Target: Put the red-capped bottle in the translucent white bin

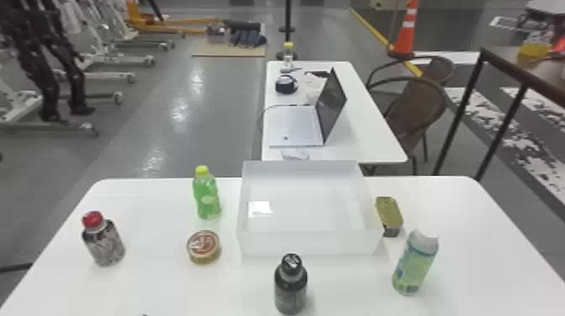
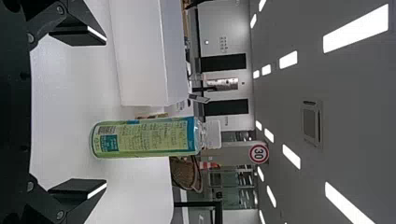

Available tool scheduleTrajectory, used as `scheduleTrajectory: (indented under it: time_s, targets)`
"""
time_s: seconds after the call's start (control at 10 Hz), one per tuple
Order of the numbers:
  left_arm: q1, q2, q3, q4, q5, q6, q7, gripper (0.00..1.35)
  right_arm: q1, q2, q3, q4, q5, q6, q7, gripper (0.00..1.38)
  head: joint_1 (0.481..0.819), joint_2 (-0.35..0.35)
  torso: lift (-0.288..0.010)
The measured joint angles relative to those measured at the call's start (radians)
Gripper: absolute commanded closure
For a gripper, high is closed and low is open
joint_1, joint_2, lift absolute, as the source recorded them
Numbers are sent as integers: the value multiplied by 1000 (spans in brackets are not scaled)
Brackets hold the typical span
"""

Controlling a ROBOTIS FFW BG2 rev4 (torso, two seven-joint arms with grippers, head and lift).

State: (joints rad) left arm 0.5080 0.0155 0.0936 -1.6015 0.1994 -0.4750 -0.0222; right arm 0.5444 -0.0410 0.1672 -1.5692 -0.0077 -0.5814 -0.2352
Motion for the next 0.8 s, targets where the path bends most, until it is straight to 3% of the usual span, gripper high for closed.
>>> scheduleTrajectory:
  time_s: [0.8]
  targets:
    - [-53, 1, 21, 9, -43, 54, 27, 174, -5, 0, 0, 4, -3, 0, 1, 206, 549, 0, -100]
